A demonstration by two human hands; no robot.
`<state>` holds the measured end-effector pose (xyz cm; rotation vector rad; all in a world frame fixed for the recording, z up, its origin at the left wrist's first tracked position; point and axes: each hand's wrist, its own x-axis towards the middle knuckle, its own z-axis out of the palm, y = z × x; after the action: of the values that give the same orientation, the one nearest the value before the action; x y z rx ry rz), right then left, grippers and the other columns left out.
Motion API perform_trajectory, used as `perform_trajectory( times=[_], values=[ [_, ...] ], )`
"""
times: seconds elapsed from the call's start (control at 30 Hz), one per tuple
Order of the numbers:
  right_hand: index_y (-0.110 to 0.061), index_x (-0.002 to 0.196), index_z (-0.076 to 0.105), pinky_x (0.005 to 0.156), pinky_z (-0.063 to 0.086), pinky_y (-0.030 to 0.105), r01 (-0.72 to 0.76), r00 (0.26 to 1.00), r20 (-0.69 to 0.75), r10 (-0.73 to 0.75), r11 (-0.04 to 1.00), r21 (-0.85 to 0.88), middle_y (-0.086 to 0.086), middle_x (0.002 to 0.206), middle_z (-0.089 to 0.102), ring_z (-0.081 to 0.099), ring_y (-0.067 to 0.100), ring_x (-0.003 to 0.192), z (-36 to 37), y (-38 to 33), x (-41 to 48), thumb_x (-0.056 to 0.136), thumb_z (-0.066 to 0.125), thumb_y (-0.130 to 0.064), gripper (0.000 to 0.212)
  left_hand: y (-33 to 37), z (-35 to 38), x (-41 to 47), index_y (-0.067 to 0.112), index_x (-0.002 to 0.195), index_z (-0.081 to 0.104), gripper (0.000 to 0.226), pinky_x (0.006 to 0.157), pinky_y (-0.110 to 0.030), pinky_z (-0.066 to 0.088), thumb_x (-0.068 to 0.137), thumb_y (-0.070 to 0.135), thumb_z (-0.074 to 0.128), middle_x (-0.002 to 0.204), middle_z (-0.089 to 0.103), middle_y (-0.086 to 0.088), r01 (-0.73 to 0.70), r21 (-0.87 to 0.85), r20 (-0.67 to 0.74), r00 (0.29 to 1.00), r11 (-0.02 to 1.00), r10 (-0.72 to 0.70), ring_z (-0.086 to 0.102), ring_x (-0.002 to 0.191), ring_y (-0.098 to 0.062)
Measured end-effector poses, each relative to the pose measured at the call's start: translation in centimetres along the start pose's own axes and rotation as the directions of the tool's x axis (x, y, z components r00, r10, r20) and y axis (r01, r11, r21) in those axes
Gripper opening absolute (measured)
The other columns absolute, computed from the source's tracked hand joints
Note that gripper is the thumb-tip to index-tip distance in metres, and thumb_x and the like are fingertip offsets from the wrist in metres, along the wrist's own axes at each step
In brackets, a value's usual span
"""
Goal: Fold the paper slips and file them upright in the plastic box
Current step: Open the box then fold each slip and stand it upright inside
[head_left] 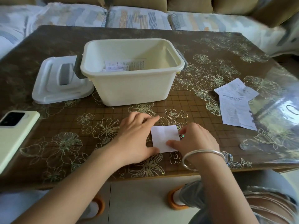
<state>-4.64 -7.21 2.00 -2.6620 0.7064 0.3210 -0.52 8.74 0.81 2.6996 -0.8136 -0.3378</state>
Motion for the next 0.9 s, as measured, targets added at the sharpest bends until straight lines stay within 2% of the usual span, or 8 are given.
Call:
perform_trajectory(
  times=[0.13,0.23,0.37,0.57,0.7,0.77,0.83,0.9],
  values=[
    [-0.022,0.106,0.061,0.075,0.044,0.031,0.04,0.999,0.027,-0.041,0.999,0.035,-0.001,0.106,0.062,0.058,0.023,0.1,0.0,0.3,0.2,0.073,0.075,-0.05,0.045,1.1,-1.4,1.8,0.033,0.151,0.026,0.09,0.112,-0.034,0.02,0.078,0.046,0.076,0.142,0.031,0.007,-0.055,0.058,0.118,0.992,0.997,0.048,0.022,0.134,-0.015],
    [-0.026,0.102,0.056,0.08,0.042,0.032,0.096,0.995,-0.036,-0.093,0.993,0.072,-0.002,0.109,0.055,0.051,0.021,0.108,0.2,0.6,-0.1,0.075,0.075,-0.044,0.038,1.9,-2.1,2.8,0.031,0.146,0.035,0.09,0.107,-0.034,0.032,0.071,0.047,0.082,0.137,0.037,0.004,-0.042,0.086,0.17,0.985,0.995,0.027,0.032,0.131,-0.017],
    [-0.029,0.094,0.05,0.074,0.04,0.028,0.189,0.974,-0.146,-0.175,0.978,0.092,-0.004,0.104,0.055,0.052,0.018,0.098,1.0,0.5,-0.7,0.079,0.072,-0.037,0.028,2.1,-2.4,3.8,0.027,0.131,0.05,0.064,0.092,-0.032,0.044,0.076,0.041,0.08,0.121,0.052,0.006,0.031,0.016,0.144,0.989,0.999,-0.033,0.048,0.116,-0.017],
    [-0.025,0.099,0.048,0.057,0.032,0.018,0.314,0.934,-0.261,-0.245,0.91,0.27,-0.013,0.085,0.054,0.05,0.009,0.076,2.1,1.6,-0.8,0.08,0.07,-0.021,0.029,1.5,-2.4,4.0,0.026,0.093,0.067,0.02,0.07,-0.024,0.038,0.078,0.029,0.079,0.084,0.06,0.014,0.099,-0.089,0.057,0.994,0.991,-0.095,0.057,0.088,-0.012],
    [-0.028,0.098,0.059,0.058,0.044,0.017,0.349,0.93,-0.276,-0.241,0.814,0.464,-0.011,0.075,0.062,0.058,0.004,0.068,2.1,2.6,-0.4,0.081,0.073,-0.022,0.024,0.3,-2.4,2.9,0.026,0.074,0.071,0.012,0.063,-0.023,0.039,0.077,0.033,0.08,0.073,0.062,0.014,0.114,-0.255,0.036,0.993,0.96,-0.108,0.057,0.076,-0.007],
    [-0.026,0.089,0.064,0.065,0.053,0.026,0.348,0.936,-0.267,-0.23,0.727,0.593,-0.008,0.077,0.068,0.064,0.007,0.071,1.7,3.0,-0.3,0.081,0.074,-0.023,0.013,-0.5,-2.5,1.9,0.024,0.075,0.073,0.013,0.066,-0.025,0.046,0.076,0.034,0.081,0.074,0.068,0.008,0.157,-0.42,0.019,0.986,0.894,-0.165,0.061,0.074,-0.007],
    [-0.021,0.087,0.065,0.066,0.056,0.028,0.33,0.944,-0.242,-0.224,0.622,0.71,-0.005,0.077,0.072,0.068,0.009,0.071,1.2,3.0,-0.4,0.082,0.073,-0.02,0.009,-0.9,-2.4,0.7,0.021,0.08,0.074,0.011,0.067,-0.024,0.048,0.077,0.03,0.081,0.075,0.072,0.004,0.218,-0.655,0.052,0.968,0.723,-0.245,0.062,0.067,-0.004],
    [-0.014,0.09,0.065,0.056,0.052,0.022,0.286,0.951,-0.168,-0.259,0.535,0.795,-0.004,0.072,0.073,0.067,0.009,0.061,1.0,2.6,-0.9,0.084,0.07,-0.018,0.009,-0.9,-2.1,-0.4,0.016,0.087,0.074,0.012,0.059,-0.02,0.045,0.079,0.024,0.079,0.073,0.071,0.003,0.261,-0.791,0.114,0.952,0.554,-0.286,0.057,0.056,-0.001]
  ],
)
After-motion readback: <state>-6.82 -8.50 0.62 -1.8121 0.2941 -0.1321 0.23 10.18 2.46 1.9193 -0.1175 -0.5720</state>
